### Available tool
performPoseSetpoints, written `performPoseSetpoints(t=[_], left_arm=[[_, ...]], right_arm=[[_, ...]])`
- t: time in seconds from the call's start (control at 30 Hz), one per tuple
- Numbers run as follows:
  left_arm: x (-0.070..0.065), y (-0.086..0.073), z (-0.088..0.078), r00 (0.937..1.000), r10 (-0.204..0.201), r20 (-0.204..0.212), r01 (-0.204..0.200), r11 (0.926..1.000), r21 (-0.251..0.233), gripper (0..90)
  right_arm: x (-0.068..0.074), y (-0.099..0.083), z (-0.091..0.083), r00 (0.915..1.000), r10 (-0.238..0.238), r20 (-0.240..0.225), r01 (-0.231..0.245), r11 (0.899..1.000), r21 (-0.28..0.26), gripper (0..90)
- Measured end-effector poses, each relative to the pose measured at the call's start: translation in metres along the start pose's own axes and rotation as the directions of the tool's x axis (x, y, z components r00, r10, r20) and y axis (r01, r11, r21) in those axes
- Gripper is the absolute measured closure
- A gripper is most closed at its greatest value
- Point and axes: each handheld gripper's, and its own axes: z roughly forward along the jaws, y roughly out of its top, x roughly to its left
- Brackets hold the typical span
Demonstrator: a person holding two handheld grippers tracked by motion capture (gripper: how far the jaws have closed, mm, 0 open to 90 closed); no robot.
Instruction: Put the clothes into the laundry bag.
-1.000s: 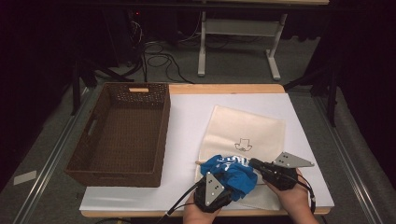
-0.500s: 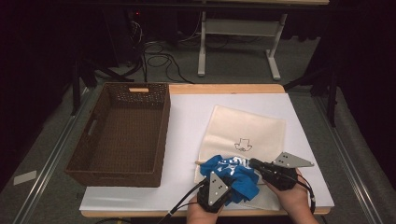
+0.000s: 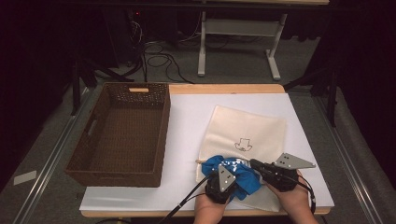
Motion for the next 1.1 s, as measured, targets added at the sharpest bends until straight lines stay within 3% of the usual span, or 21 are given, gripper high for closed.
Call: performPoseSetpoints(t=[0.07, 0.17, 0.33, 0.73, 0.9, 1.0, 1.1], left_arm=[[0.001, 0.0, -0.001, 0.9998, -0.016, 0.013, 0.016, 0.9999, -0.004, 76.3], [-0.001, -0.004, -0.008, 0.9989, 0.004, 0.047, -0.001, 0.9987, -0.051, 65.1], [-0.001, -0.011, -0.023, 0.9994, 0.009, 0.033, -0.005, 0.9935, -0.114, 48.5], [-0.006, -0.028, -0.047, 0.9998, -0.013, -0.015, 0.01, 0.9811, -0.193, 39.5], [-0.005, -0.03, -0.052, 0.9989, 0.013, -0.045, -0.023, 0.9722, -0.233, 29.2], [-0.003, -0.031, -0.052, 0.9971, 0.01, -0.076, -0.028, 0.9715, -0.235, 25.0], [0.002, -0.033, -0.052, 0.9969, -0.005, -0.079, -0.014, 0.972, -0.234, 24.4]], right_arm=[[0.001, 0.001, -0.001, 1.0, -0.002, -0.001, 0.002, 1.0, -0.004, 88.5], [0.002, 0.001, -0.001, 1.0, -0.003, 0.003, 0.003, 1.0, -0.008, 88.5], [0.0, 0.001, -0.002, 1.0, 0.003, 0.004, -0.003, 1.0, -0.008, 88.5], [-0.001, 0.001, -0.003, 1.0, 0.004, 0.006, -0.004, 1.0, -0.009, 88.4], [0.0, 0.001, -0.003, 1.0, 0.003, 0.005, -0.003, 1.0, -0.012, 88.5], [-0.001, 0.001, -0.003, 1.0, 0.006, 0.004, -0.006, 1.0, -0.012, 88.4], [0.0, 0.001, -0.004, 1.0, 0.005, 0.003, -0.005, 1.0, -0.013, 88.4]])
